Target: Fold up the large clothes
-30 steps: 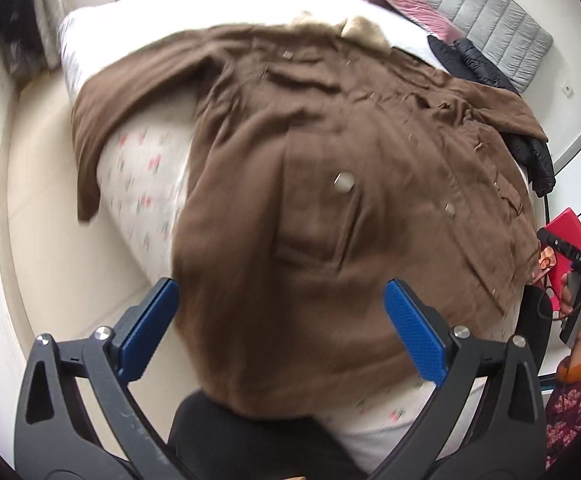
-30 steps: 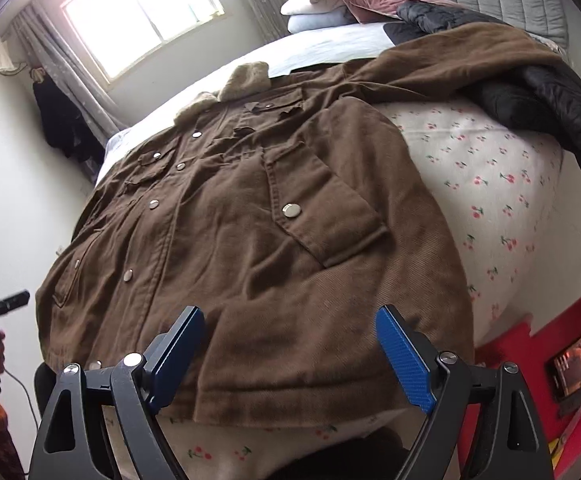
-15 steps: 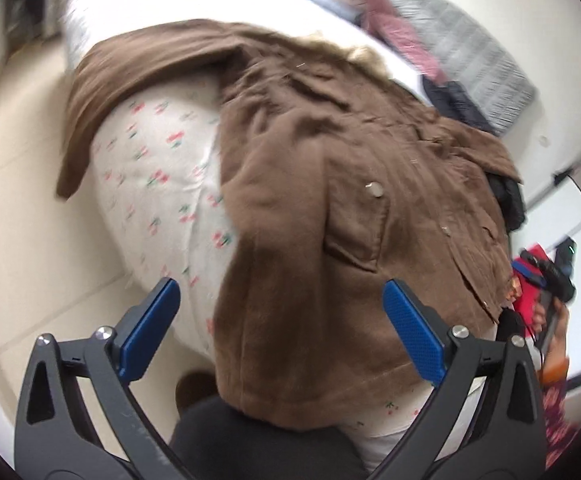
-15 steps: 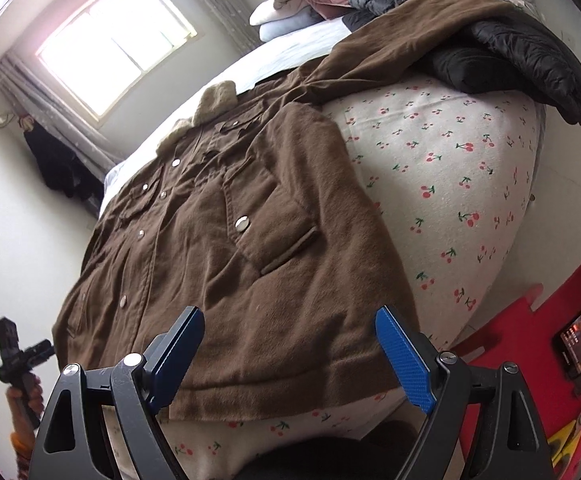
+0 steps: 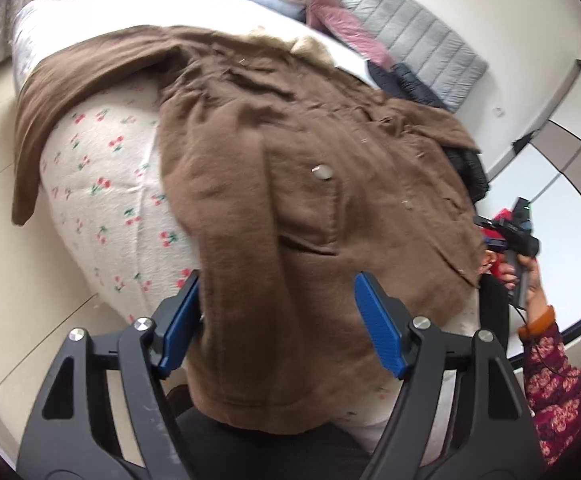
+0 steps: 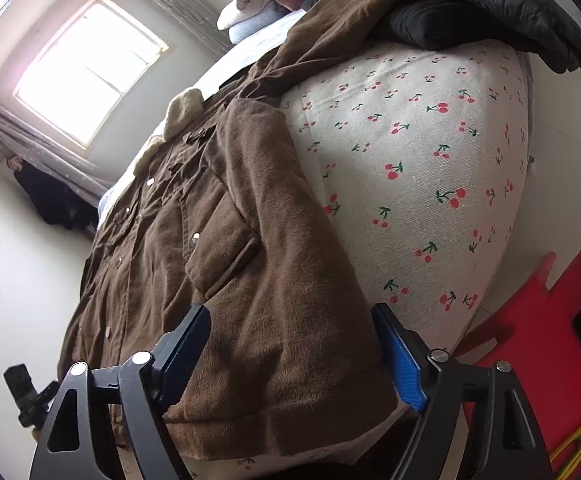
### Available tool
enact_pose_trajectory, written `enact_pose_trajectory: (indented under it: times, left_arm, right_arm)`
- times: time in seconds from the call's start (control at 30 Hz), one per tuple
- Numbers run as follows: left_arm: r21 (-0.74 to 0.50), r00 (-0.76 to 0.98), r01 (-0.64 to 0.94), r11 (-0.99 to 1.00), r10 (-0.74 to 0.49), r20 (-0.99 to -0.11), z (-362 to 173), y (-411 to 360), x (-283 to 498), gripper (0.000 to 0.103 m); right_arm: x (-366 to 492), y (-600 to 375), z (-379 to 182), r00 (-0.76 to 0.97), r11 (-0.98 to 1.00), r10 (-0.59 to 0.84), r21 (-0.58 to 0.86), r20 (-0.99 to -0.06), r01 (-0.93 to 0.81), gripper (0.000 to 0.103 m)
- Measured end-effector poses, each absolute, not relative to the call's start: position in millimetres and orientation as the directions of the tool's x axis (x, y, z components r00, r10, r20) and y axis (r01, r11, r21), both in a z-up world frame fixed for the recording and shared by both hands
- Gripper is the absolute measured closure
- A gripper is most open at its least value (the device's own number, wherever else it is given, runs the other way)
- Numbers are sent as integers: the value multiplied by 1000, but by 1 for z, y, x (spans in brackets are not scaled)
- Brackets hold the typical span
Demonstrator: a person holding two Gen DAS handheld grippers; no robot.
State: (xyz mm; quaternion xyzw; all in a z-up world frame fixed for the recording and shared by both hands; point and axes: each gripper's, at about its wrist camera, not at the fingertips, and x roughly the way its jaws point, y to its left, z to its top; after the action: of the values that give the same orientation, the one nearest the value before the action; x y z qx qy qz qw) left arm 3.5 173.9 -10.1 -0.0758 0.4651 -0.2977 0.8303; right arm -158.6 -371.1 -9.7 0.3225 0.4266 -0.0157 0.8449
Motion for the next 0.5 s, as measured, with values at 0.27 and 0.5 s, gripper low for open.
enact_pose_trajectory:
  times: [0.27, 0.5]
  left_arm:
    - [-311, 358, 396, 864, -458, -814, -24, 148, -3, 55]
    - [-522, 360, 343, 781, -623, -695, 39, 170, -6, 88]
  right_arm:
    - [-168, -339, 5, 602, 818, 316, 532, -733, 219, 78]
    - [-181, -328, 63, 689, 766, 395, 632, -608, 118, 89]
